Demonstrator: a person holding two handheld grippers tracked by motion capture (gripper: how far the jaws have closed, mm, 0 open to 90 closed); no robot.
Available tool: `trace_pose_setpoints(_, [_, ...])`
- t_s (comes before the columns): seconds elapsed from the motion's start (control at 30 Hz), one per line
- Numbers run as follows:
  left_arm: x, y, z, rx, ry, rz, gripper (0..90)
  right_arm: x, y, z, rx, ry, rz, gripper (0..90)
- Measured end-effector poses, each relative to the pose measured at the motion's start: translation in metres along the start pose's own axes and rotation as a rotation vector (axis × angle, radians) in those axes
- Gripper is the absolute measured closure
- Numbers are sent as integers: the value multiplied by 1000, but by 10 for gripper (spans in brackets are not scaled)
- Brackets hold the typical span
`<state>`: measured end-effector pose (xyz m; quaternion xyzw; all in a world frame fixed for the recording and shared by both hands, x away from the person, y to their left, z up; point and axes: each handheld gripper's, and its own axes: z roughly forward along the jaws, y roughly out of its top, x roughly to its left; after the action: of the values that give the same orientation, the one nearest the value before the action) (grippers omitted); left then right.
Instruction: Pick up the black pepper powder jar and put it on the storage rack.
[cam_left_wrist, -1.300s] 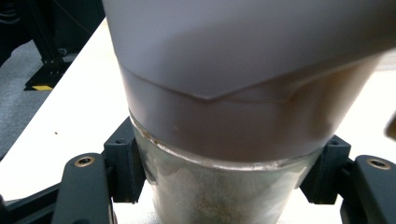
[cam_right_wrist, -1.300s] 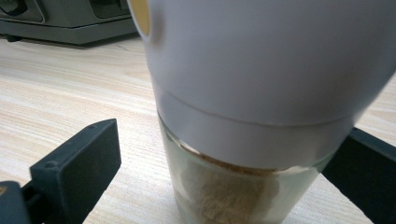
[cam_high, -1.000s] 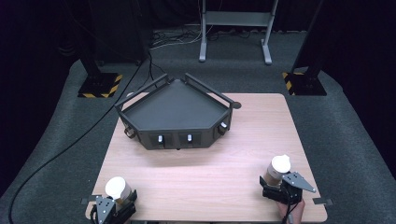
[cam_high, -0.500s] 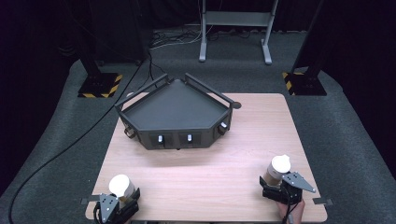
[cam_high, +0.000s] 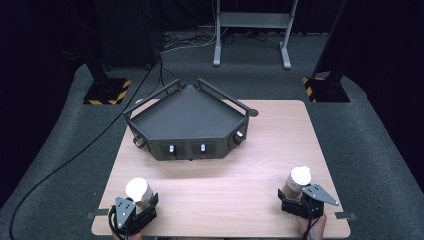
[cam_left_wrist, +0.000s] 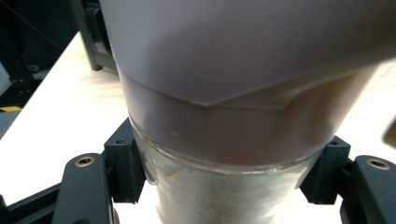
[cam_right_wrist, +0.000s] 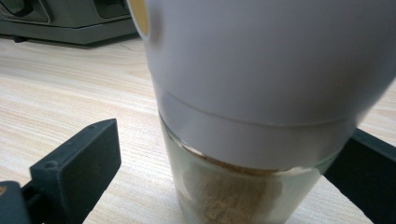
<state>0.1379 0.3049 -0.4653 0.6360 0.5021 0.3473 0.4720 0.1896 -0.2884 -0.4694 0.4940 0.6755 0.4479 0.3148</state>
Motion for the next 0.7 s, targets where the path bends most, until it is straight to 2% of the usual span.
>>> trace_pose_setpoints(0.13, [-2, 4, 6, 3, -15, 15, 308, -1, -1, 0, -4, 4, 2, 0])
trace_pose_setpoints(0.23, [-3, 7, 9, 7, -26, 18, 307, -4, -2, -1, -11, 11, 20, 0])
trace_pose_setpoints(0.7, [-7, 24, 27, 9, -73, 51, 307, -2, -2, -1, -10, 7, 14, 0])
